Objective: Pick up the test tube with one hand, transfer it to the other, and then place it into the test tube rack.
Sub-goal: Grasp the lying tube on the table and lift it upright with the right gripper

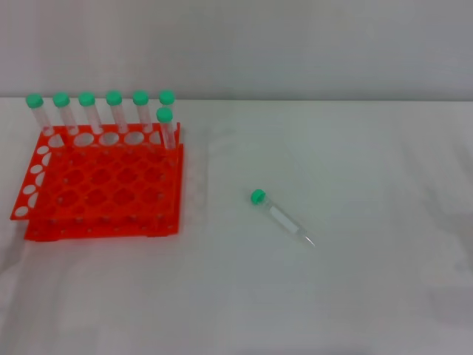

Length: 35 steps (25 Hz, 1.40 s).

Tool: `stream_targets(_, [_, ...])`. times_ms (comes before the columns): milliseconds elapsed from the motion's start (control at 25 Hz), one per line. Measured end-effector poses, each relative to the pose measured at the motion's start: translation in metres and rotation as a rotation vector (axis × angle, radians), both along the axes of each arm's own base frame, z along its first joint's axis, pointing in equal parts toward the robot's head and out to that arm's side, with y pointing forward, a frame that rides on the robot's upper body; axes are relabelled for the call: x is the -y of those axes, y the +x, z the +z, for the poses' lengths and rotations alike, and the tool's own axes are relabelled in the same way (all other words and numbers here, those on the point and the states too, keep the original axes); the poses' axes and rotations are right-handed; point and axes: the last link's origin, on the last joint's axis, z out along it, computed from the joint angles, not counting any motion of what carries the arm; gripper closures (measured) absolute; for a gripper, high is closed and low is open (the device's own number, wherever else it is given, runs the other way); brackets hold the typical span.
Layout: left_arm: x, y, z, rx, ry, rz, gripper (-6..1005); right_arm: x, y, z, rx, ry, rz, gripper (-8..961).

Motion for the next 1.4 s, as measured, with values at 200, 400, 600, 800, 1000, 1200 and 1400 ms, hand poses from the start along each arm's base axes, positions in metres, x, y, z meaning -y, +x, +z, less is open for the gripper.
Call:
stream_targets(200, [-0.01,0.011,-0.007,-0.014,-0.044,-0.05,106,0.001,0.001,-0.001,-0.001,-0.002,-0.003,116])
stream_targets(400, [-0.013,0.013,-0.008,-0.014,-0.05,-0.061,106,0.003,0.002,-0.001,-0.001,-0.003,-0.008,120])
stream_targets(600, [-0.014,0.014,-0.008,0.005,-0.05,-0.067,106,0.003,0.002,-0.002,-0.003,-0.008,-0.005,123])
stream_targets(800, [-0.014,0.016,-0.009,0.011,-0.053,-0.077,107,-0.002,-0.006,-0.008,0.002,-0.043,0.032,127])
stream_targets(1000, [-0.015,0.02,-0.012,0.023,-0.066,-0.093,107,-0.011,-0.02,-0.018,0.033,-0.118,0.1,130])
stream_targets(1200, [-0.015,0.021,-0.013,0.024,-0.073,-0.098,107,-0.023,-0.036,-0.02,0.006,-0.228,0.204,133])
stream_targets(1400, [-0.014,0.02,-0.013,0.024,-0.073,-0.094,107,-0.047,-0.063,-0.013,0.004,-0.423,0.311,137])
